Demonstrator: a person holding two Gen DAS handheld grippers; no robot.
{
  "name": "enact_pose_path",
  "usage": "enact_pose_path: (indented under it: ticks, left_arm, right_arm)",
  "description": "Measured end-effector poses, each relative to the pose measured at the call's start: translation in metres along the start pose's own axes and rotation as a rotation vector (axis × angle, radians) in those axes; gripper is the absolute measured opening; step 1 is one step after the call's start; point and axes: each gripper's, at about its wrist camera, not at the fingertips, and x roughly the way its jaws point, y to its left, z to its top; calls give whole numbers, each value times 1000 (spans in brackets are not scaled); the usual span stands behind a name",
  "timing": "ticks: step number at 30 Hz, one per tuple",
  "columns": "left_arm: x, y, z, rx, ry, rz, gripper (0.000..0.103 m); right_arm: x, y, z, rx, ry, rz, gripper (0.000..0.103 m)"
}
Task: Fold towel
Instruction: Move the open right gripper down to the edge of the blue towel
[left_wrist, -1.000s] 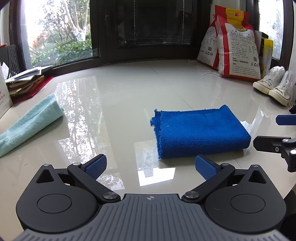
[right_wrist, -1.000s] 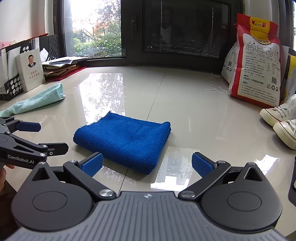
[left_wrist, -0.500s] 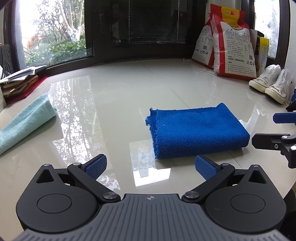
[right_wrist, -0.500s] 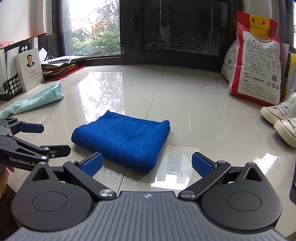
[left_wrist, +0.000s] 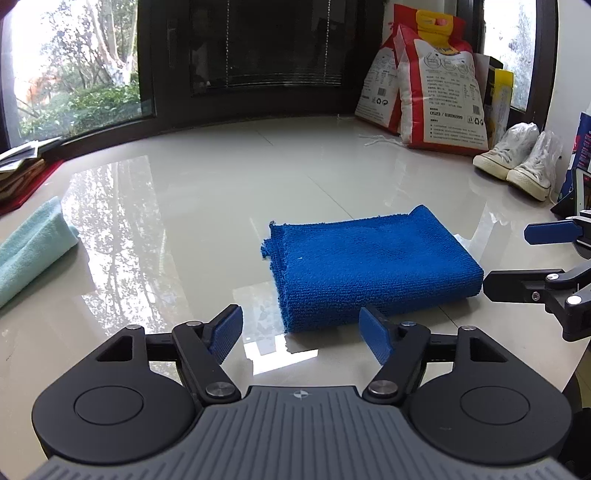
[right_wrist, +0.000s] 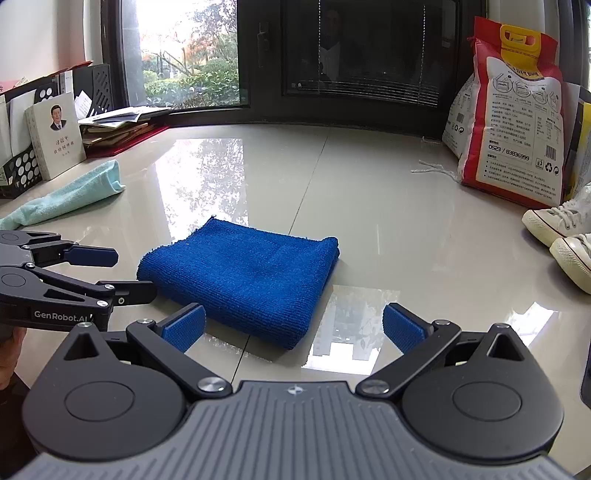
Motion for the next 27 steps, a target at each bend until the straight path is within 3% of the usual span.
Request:
enact_pose_path:
  ticks: [6,27]
  left_arm:
    - [10,5,0,-24,21,-59,48]
    - [9,-44,-5,58,22,-233,47]
  right_arm:
    - [2,-1,0,-3,7,4,103]
    - [-6,-14,-1,41,-11,5,102]
